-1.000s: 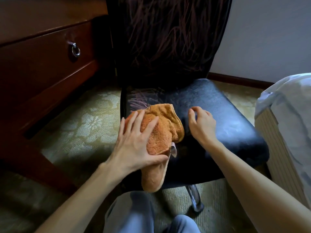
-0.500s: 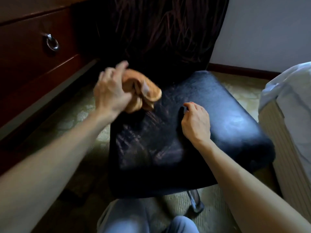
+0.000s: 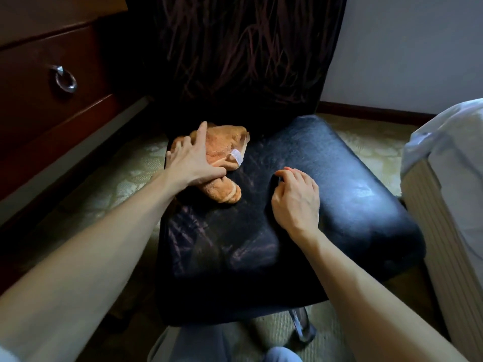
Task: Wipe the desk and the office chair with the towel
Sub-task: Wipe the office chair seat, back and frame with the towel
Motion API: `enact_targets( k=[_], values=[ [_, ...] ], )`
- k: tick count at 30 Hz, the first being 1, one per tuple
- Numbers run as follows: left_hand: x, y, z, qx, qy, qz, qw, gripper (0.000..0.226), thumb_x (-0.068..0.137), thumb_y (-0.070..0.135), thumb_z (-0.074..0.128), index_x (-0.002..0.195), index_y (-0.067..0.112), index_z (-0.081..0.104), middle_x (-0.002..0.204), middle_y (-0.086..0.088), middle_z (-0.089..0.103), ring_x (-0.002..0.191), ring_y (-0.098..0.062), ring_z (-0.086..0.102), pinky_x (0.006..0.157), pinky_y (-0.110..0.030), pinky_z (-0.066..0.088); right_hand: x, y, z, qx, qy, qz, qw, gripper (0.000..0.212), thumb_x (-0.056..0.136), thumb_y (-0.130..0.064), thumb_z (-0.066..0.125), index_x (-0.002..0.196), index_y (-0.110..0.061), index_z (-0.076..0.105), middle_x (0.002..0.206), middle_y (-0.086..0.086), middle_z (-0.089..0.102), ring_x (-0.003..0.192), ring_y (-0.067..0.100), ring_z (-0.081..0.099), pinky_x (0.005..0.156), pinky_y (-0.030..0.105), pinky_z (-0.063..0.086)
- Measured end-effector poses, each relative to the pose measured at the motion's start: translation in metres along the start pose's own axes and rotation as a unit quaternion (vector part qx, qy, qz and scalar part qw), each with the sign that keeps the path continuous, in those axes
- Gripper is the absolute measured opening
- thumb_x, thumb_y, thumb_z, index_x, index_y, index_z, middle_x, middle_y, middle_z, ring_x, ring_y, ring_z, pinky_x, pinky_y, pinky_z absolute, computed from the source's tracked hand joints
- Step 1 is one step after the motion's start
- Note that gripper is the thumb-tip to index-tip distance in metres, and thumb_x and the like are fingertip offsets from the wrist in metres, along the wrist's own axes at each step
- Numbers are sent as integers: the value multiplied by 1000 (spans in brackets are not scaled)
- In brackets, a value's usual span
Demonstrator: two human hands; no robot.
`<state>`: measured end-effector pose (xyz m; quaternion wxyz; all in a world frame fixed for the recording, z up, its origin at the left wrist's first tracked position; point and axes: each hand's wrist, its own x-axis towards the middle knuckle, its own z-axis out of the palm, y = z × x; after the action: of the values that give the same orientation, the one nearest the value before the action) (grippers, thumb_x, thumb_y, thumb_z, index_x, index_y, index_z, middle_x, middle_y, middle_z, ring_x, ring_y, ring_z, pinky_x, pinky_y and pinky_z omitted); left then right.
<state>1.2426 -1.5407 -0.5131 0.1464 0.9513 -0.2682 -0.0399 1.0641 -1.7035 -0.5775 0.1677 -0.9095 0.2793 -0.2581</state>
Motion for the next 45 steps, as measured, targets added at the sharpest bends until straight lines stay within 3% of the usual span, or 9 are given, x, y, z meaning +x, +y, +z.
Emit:
enact_targets(
  k=[9, 13, 15, 19, 27, 32, 37, 41, 45],
  values=[
    [-129, -5, -51, 46, -134, 319, 937, 85, 65, 52, 56, 150, 41, 48, 121, 9, 55, 113, -9, 55, 99, -27, 47, -4, 1, -10, 46, -8, 2, 999, 22, 92, -13, 55, 107, -11, 70, 115, 8, 71, 119, 30, 59, 109, 42, 40],
    [-78, -28, -87, -48, 135, 152, 978, 76, 64, 43, 60, 140, 39, 60, 115, -3, 63, 114, -29, 62, 98, -41, 51, -5, -4, -11, 43, 7, 16, 999, 24, 94, -7, 51, 108, -10, 71, 116, 8, 71, 118, 31, 59, 110, 42, 40],
    [-46, -30, -89, -60, 191, 43, 979, 74, 66, 51, 59, 139, 37, 60, 119, -12, 64, 117, -36, 61, 98, -44, 51, -5, -5, -11, 46, 7, 14, 999, 24, 93, -7, 51, 107, -10, 70, 115, 8, 72, 117, 31, 60, 109, 43, 41],
    [-35, -4, -35, 49, 22, 23, 998, 59, 80, 64, 66, 128, 30, 61, 122, -16, 61, 118, -40, 57, 98, -44, 49, -5, -5, -12, 55, 9, 21, 998, 22, 92, -8, 52, 104, -11, 70, 111, 7, 72, 114, 30, 60, 107, 44, 43],
    [-159, 7, -4, 88, -18, 345, 934, 62, 69, 61, 58, 127, 40, 59, 107, 4, 55, 96, -19, 55, 81, -34, 47, -6, 1, -13, 57, -7, -2, 998, 16, 101, -27, 56, 101, -15, 66, 107, 2, 68, 113, 23, 57, 103, 40, 42],
    [-153, -69, -47, 13, 93, 114, 989, 67, 68, 44, 65, 134, 35, 63, 117, -2, 61, 110, -30, 61, 87, -41, 51, -7, -6, -14, 51, 1, 22, 998, 22, 95, -12, 52, 107, -14, 70, 115, 5, 71, 116, 27, 59, 105, 40, 43],
    [-133, -92, -68, -117, 205, -41, 971, 58, 79, 49, 63, 132, 25, 60, 113, -5, 60, 100, -26, 57, 82, -41, 45, -7, -10, -17, 57, 0, 28, 998, 23, 93, -9, 51, 103, -14, 71, 111, 5, 72, 114, 29, 60, 102, 41, 46],
    [-174, -37, -24, -127, 33, 68, 989, 72, 77, 55, 72, 140, 25, 56, 127, -3, 59, 120, -26, 57, 102, -40, 46, -7, -11, -18, 62, 1, 33, 998, 22, 93, -9, 52, 103, -14, 71, 110, 4, 72, 113, 28, 60, 101, 40, 45],
    [-209, -24, 11, 50, 92, 209, 972, 100, 69, 80, 61, 158, 43, 32, 165, -6, 24, 155, -29, 19, 123, -54, 17, -6, -10, -18, 65, 3, 29, 997, 22, 94, -10, 52, 105, -14, 71, 113, 4, 72, 114, 27, 60, 103, 41, 47]
  ],
)
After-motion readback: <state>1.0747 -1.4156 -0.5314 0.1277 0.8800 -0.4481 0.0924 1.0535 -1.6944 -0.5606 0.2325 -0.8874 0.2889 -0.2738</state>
